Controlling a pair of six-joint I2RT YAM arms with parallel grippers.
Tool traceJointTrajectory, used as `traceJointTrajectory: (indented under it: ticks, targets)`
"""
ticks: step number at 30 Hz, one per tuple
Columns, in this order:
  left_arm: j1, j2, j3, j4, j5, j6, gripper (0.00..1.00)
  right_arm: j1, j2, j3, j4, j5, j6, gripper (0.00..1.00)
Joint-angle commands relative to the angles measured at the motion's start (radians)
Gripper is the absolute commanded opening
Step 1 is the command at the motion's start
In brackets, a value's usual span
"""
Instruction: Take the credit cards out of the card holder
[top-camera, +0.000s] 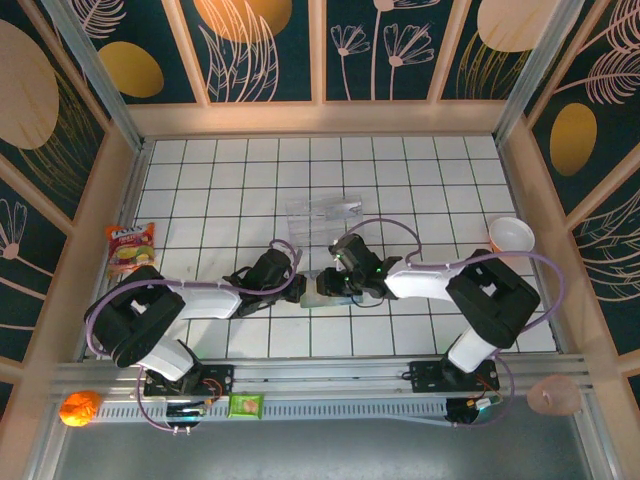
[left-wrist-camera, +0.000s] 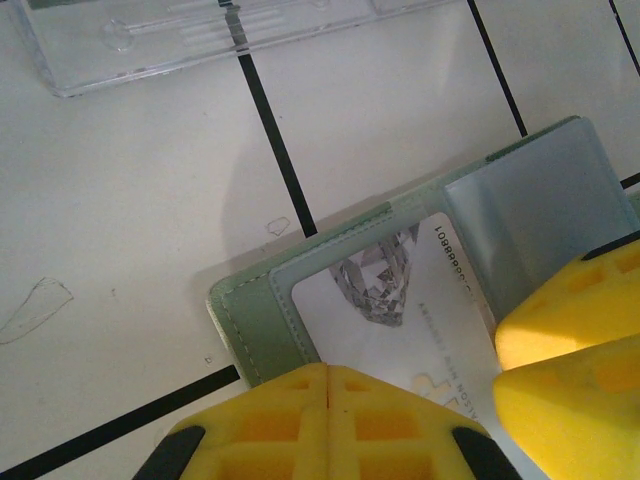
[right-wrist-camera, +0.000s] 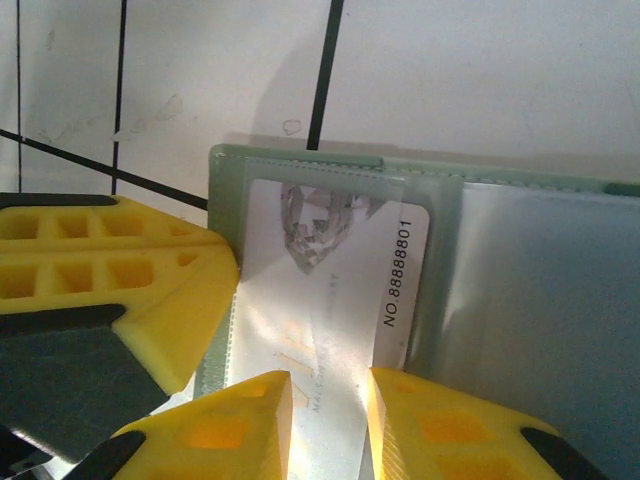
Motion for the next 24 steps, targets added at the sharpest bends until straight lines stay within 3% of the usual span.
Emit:
traceJointTrajectory:
  ticks: [1,9,24]
  targets:
    - [0.008,0.006,-0.008,0.008,0.011,0.011,0.05,0.025,0.028,0.018,-0.081,0.082,0.002,0.27]
    - [0.011,0.006,-0.010,0.000,0.005,0.023,0.00,0.090,0.008,0.036,-0.215,0.331,0.031,0.25]
    - [0.022,0.003,0.004,-0.014,0.005,0.046,0.00,0.101,-0.056,0.036,-0.237,0.413,0.051,0.27]
